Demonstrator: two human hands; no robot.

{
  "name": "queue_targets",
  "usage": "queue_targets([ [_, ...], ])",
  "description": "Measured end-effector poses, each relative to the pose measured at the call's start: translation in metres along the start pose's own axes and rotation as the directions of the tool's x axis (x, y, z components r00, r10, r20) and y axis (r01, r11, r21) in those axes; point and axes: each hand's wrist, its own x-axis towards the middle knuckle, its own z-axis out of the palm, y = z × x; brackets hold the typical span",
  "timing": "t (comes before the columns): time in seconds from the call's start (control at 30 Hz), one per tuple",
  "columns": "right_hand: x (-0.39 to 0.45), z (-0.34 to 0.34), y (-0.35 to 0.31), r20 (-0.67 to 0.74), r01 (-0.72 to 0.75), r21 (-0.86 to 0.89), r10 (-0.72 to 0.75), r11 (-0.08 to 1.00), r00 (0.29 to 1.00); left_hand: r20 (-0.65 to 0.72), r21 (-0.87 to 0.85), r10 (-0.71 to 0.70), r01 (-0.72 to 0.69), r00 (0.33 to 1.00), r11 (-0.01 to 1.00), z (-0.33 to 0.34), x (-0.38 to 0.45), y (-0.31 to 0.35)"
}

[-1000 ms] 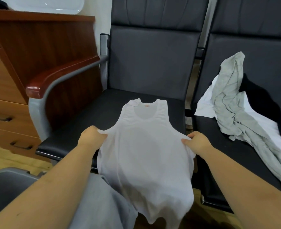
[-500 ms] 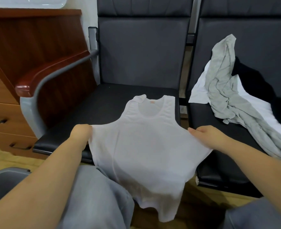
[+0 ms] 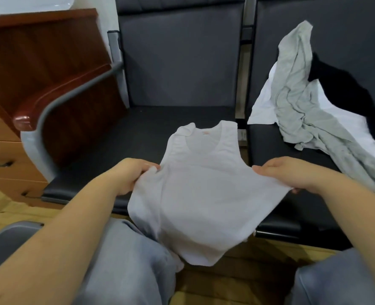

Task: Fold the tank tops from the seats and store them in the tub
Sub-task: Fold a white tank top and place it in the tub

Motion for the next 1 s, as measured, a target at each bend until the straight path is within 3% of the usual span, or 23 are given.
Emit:
queue_targets([
  [0.13,0.010,0.021,-0.011,-0.140,0.060,0.160,-0.037,0.985,0.989,-0.129,0.224,0.048,-0.018,0.990,0.974,0.032,0.013,0.013],
  [0.3,0.024,0.043,-0.017,-0.137,0.018,0.437,0.046,0.899,0.990,-0.211,0.155,0.024,0.009,0.977,0.988,0.056,0.024,0.021],
  [0.4,0.026,0.045,-0.016,-0.119,0.023,0.499,0.042,0.866,0.992,-0.064,0.226,0.121,-0.104,0.991,0.969,0.079,0.024,0.025],
  [0.5,0.029,0.043,-0.015,-0.088,-0.015,0.518,0.070,0.855,0.994,0.104,0.288,0.269,-0.288,0.957,0.913,0.097,0.021,0.024],
  [0.57,0.029,0.042,-0.014,-0.059,-0.020,0.519,0.060,0.855,0.996,0.174,0.265,0.294,-0.333,0.940,0.905,0.102,0.019,0.023],
  [0.87,0.034,0.046,-0.015,-0.041,-0.027,0.491,0.055,0.871,0.998,0.397,0.166,0.246,-0.332,0.884,0.928,0.133,-0.011,0.027],
  [0.93,0.033,0.047,-0.014,-0.036,-0.037,0.486,0.062,0.873,0.997,0.413,0.127,0.196,-0.269,0.889,0.955,0.134,-0.013,0.028],
  [1.0,0.030,0.048,-0.015,-0.044,-0.019,0.509,0.049,0.861,0.998,0.402,-0.008,0.104,-0.110,0.910,0.994,0.133,-0.011,0.029],
])
